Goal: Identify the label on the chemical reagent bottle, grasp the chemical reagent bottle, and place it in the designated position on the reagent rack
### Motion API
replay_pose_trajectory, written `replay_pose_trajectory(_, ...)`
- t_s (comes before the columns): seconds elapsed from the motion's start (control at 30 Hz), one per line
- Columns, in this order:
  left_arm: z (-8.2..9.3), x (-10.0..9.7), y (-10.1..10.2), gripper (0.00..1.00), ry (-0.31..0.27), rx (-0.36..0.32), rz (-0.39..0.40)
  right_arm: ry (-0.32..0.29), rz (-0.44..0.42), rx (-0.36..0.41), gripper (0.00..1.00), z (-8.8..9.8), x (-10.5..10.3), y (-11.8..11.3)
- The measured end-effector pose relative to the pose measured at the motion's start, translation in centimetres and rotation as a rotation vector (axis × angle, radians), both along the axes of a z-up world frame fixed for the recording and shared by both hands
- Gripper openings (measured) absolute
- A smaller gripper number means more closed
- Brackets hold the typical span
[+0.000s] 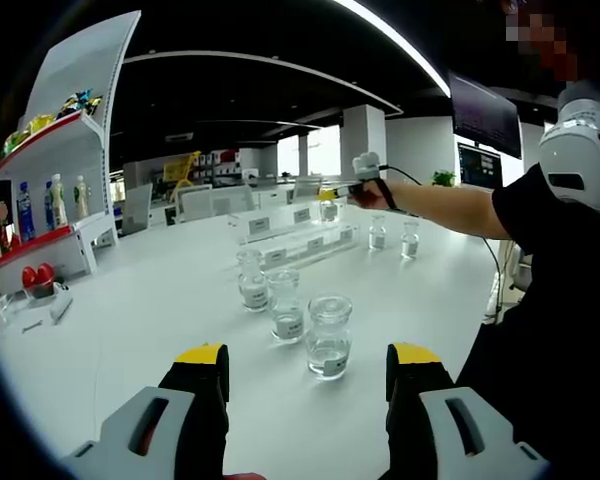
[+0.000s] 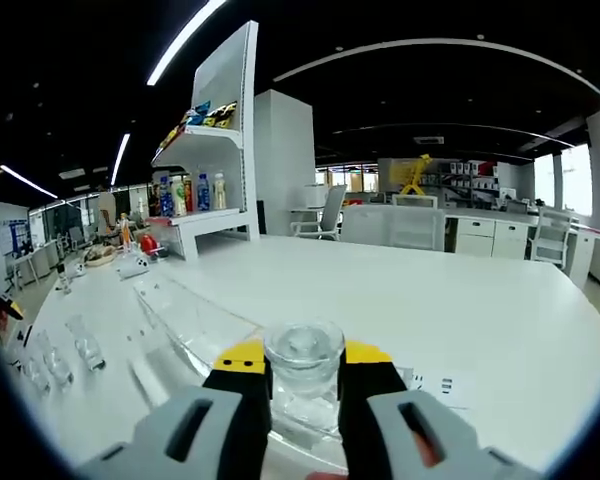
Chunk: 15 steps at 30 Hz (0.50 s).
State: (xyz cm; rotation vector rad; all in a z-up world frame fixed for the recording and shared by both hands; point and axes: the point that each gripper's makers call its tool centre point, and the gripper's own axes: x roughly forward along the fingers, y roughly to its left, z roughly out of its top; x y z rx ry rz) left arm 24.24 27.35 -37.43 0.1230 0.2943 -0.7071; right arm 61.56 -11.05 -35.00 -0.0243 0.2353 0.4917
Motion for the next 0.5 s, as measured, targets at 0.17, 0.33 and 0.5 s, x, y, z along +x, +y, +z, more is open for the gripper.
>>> replay_pose_trajectory(0.17,0.10,-0.01,-0.03,0.63,-0.003,-0.003,0.000,-0.001,0.003,-0.013,0.25,0.03,-0.12,0.11)
replay_pose_trajectory(0.33,0.08,-0.17,0.08,0.63,-0.003,-0.002,0.003,0.013,0.027,-0.010,0.30,-0.25,-0.42,0.24)
replay_pose_trajectory(0.5,0.25,-0.29,-0.03,0.63,-0.006,-0.001,0.004,0.019,0.018,-0.009,0.34,0.02,-0.63,-0.30)
